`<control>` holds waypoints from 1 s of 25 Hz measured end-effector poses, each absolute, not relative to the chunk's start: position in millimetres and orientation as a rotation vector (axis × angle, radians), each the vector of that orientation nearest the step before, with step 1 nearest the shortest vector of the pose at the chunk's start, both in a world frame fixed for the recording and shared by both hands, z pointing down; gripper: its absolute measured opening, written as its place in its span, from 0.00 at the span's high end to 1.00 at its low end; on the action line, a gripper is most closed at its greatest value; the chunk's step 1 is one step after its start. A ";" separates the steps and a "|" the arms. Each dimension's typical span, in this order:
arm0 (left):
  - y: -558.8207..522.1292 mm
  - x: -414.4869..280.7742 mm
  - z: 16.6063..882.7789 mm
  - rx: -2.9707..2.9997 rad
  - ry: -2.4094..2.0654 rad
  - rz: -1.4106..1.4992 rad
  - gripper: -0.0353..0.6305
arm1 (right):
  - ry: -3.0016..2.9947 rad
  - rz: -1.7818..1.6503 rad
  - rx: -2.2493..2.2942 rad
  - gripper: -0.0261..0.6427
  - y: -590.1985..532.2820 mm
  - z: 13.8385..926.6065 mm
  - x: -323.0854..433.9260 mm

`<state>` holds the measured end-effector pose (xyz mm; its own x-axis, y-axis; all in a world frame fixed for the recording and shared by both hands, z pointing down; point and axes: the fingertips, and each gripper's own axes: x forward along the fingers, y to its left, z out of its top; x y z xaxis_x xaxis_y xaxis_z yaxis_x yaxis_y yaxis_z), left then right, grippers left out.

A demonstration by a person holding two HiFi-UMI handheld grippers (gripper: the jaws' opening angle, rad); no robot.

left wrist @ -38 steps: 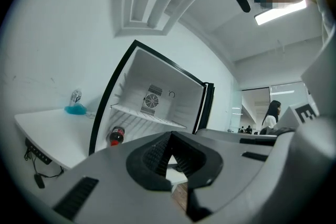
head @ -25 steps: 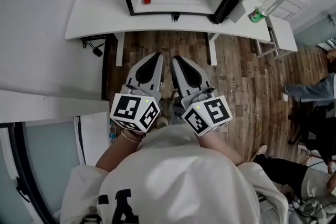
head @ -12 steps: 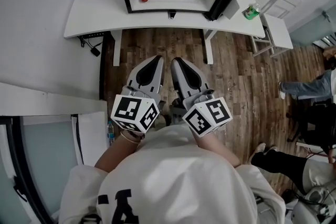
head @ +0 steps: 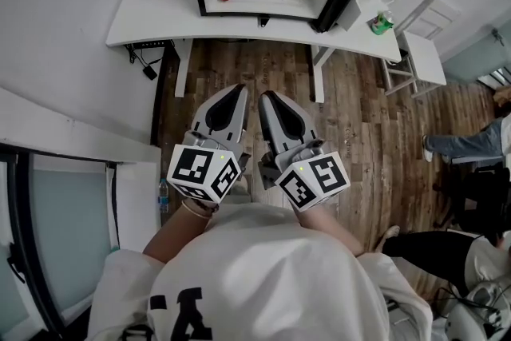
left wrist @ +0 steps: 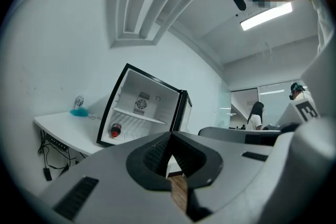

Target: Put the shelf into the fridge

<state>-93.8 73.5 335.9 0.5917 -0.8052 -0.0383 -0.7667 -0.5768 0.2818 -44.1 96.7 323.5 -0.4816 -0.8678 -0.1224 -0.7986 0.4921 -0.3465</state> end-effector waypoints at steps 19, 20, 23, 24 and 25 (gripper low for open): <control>247.6 -22.4 336.6 2.594 -1.326 -0.271 0.94 | 2.527 -0.319 -1.363 0.90 267.8 328.0 16.5; 256.1 -20.4 336.6 2.594 -1.334 -0.273 0.94 | 2.536 -0.319 -1.353 0.90 275.7 328.7 17.4; 278.5 -15.2 336.1 2.587 -1.352 -0.281 0.94 | 2.550 -0.320 -1.333 0.90 296.9 329.3 21.4; 284.4 -13.4 335.7 2.587 -1.354 -0.280 0.94 | 2.549 -0.318 -1.332 0.90 302.4 328.4 23.7; 289.5 -11.6 335.1 2.588 -1.355 -0.278 0.94 | 2.546 -0.316 -1.333 0.90 307.0 327.4 26.2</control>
